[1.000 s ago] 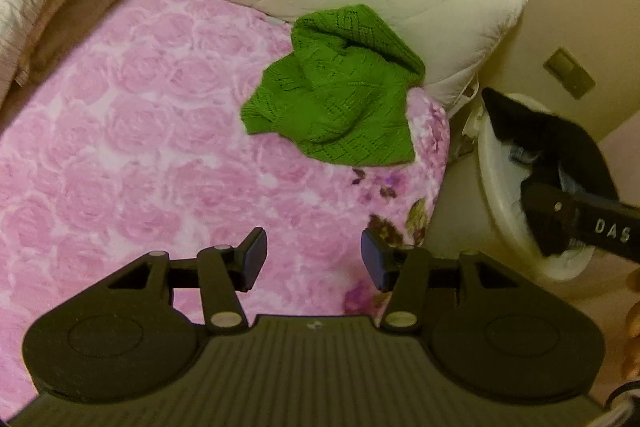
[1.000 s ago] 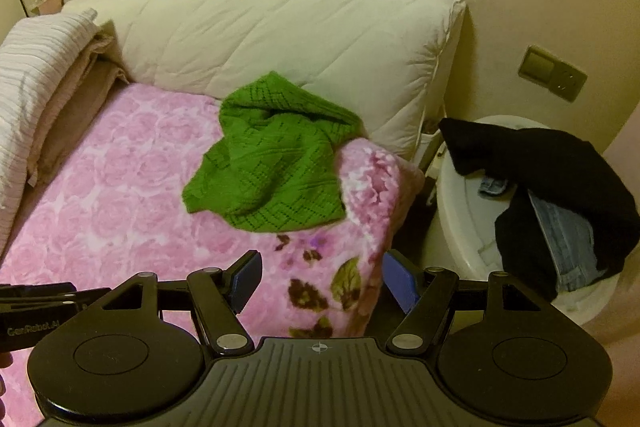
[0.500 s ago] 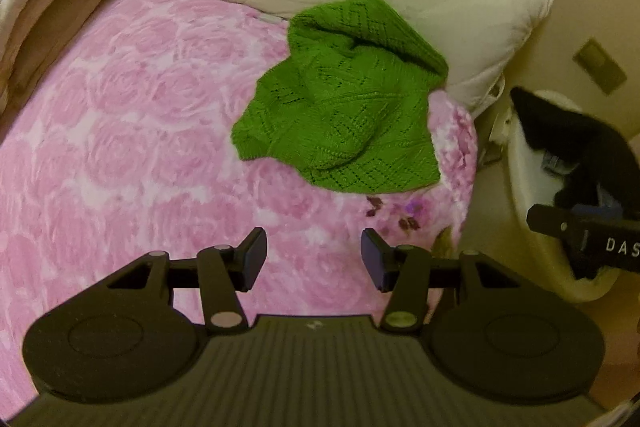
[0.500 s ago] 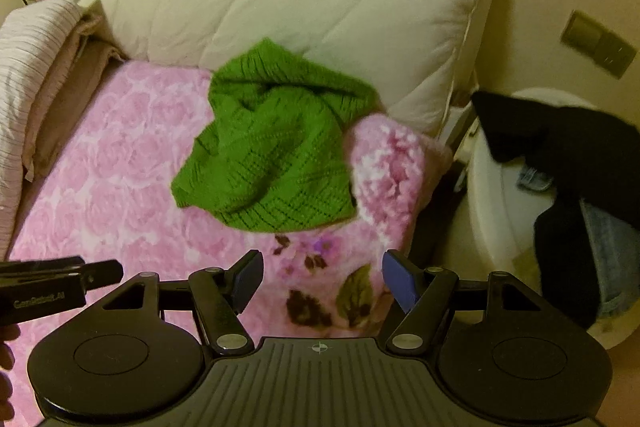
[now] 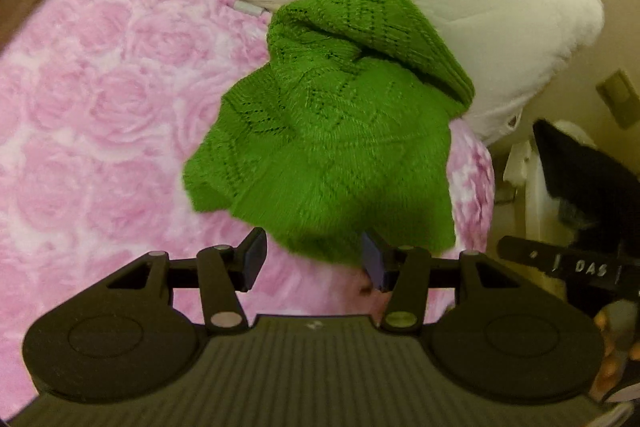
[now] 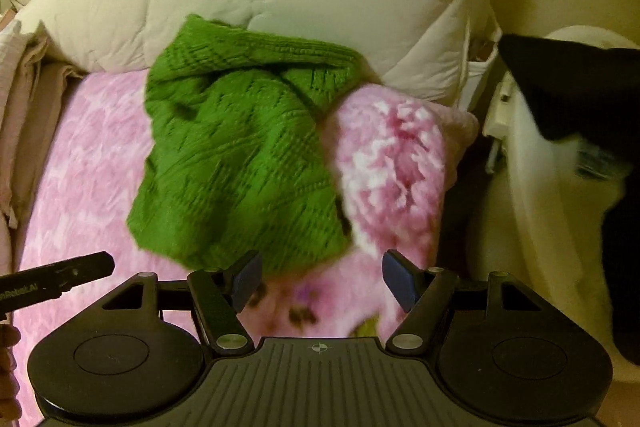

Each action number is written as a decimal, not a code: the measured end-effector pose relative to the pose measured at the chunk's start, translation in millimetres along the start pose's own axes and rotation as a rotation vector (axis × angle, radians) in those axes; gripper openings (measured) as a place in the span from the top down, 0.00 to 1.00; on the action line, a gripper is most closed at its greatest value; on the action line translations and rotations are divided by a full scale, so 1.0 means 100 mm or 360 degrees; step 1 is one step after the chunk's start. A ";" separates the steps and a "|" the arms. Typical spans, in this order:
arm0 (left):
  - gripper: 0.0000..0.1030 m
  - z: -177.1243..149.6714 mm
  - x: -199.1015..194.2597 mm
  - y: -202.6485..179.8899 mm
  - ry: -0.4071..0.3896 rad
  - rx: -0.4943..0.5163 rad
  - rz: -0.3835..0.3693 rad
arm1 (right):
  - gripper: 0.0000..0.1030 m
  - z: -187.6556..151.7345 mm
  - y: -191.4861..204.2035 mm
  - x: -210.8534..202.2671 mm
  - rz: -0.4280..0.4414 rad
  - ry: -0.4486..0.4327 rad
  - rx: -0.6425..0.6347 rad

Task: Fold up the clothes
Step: 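Grasp the green knitted sweater with both grippers and lift it off the pillow, then carry the sweater with both grippers and drop it flat on the bed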

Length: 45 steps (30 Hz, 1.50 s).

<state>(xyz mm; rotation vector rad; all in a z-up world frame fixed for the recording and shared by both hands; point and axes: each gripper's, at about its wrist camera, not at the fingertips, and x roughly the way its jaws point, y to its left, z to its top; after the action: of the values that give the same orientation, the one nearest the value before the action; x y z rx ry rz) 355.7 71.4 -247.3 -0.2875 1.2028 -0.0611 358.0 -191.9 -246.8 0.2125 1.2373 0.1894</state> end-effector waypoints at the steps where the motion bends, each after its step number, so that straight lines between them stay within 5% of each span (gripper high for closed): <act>1: 0.54 0.03 0.09 0.00 0.0001 -0.0002 -0.0012 | 0.32 0.05 -0.02 0.09 -0.0002 -0.0001 -0.0006; 11: 0.51 0.19 0.82 0.30 0.0025 -0.0054 0.0171 | 0.32 0.39 -0.16 0.82 0.0072 -0.0012 0.0006; 15: 0.16 0.14 0.96 0.53 0.0031 -0.0239 0.0186 | 0.32 0.47 -0.15 1.07 0.0118 -0.0013 0.0037; 17: 0.11 0.09 1.01 0.65 0.0021 -0.0352 0.0162 | 0.32 0.49 -0.14 1.16 0.0128 -0.0008 0.0051; 19: 0.17 0.04 1.05 0.74 0.0007 -0.0533 0.0076 | 0.32 0.49 -0.13 1.20 0.0131 -0.0015 0.0063; 22: 0.54 0.02 1.05 0.75 -0.0051 -0.0652 -0.0075 | 0.38 0.48 -0.13 1.21 0.0167 -0.0022 0.0088; 24: 0.78 0.02 1.04 0.74 -0.0087 -0.0696 -0.0151 | 0.64 0.47 -0.15 1.19 0.0264 -0.0011 0.0125; 26: 0.84 0.02 0.96 0.74 -0.0118 -0.0689 -0.0180 | 0.84 0.48 -0.13 1.16 0.0308 0.0005 0.0132; 36: 0.88 -0.53 -0.27 0.94 -0.0454 -0.0771 -0.0276 | 0.90 0.27 0.39 0.26 0.0697 -0.0068 -0.0114; 45: 0.88 -2.13 -2.18 1.54 -0.0892 -0.0971 -0.0042 | 0.90 -0.66 1.44 -0.65 0.1091 0.0053 -0.0549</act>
<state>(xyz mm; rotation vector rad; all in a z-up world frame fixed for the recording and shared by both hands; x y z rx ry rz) 63.1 223.0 -158.0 -0.7973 0.6324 0.3511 271.3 -65.9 -170.1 0.3272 1.1054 0.9936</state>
